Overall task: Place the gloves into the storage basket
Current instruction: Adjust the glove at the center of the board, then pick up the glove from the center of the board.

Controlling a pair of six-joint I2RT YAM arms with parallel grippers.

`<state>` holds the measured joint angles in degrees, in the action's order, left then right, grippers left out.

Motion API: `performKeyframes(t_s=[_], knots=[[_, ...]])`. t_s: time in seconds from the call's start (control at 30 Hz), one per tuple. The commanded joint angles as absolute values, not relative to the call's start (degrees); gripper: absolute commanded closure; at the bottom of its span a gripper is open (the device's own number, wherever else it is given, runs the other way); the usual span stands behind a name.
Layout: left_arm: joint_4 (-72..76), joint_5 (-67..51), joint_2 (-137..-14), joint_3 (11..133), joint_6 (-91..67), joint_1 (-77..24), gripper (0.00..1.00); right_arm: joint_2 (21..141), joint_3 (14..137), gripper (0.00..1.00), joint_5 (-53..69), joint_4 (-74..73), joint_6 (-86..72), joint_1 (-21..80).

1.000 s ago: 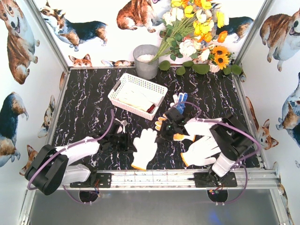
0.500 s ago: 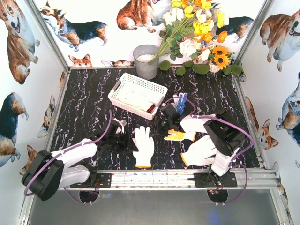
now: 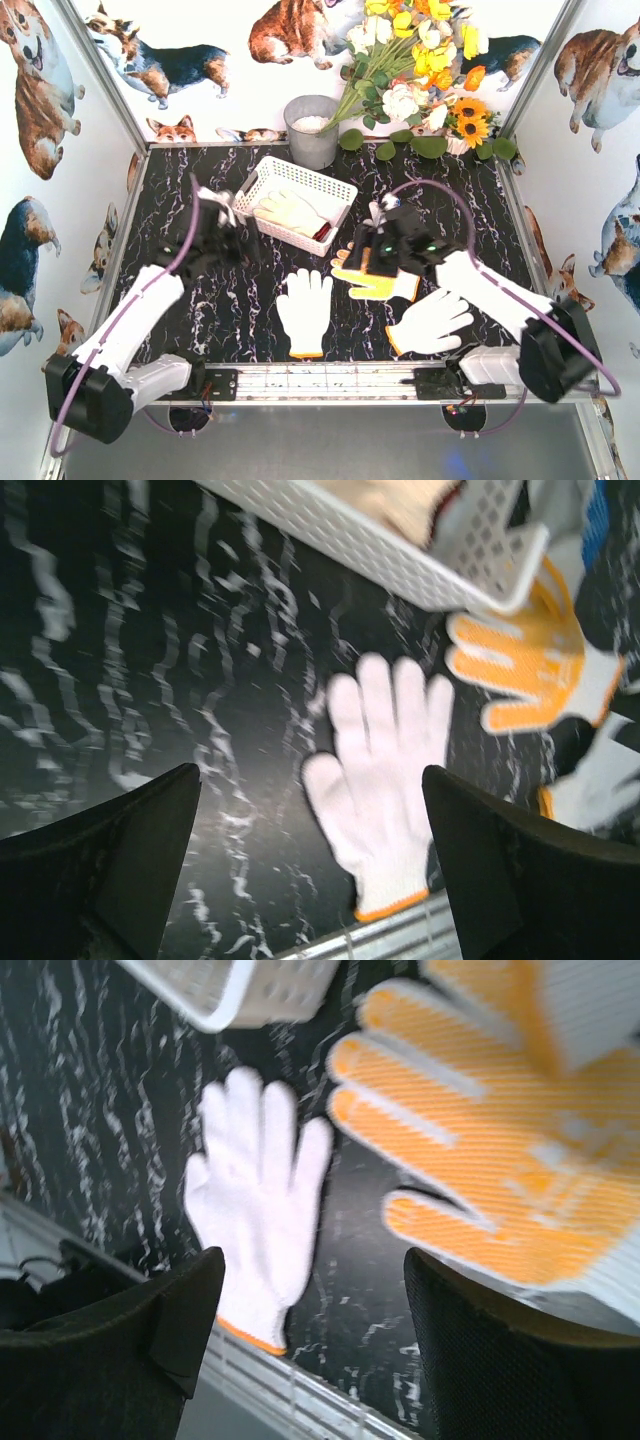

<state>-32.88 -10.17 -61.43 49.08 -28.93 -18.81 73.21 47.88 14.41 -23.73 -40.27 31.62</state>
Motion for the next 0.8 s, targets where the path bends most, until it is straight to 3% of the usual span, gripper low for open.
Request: performKeyframes(t_s=[0.0, 0.27, 0.43, 0.77], knots=[[-40.4, -5.9, -62.8, 55.9, -19.9, -11.4, 0.11, 68.9, 51.1, 0.24, 9.6, -31.7, -32.8, 25.2], [-37.6, -7.4, -65.6, 62.6, -13.0, 0.6, 0.09, 74.5, 50.8, 0.22, 17.4, -29.3, -27.1, 11.0], [-28.6, 0.8, -63.5, 61.8, -12.0, 1.7, 0.07, 80.7, 51.9, 0.22, 22.3, -27.4, -25.6, 6.5], [-22.0, 0.1, -61.9, 56.7, -11.1, 1.7, 0.06, 87.7, 51.6, 0.26, 23.1, -27.1, -23.4, 4.6]])
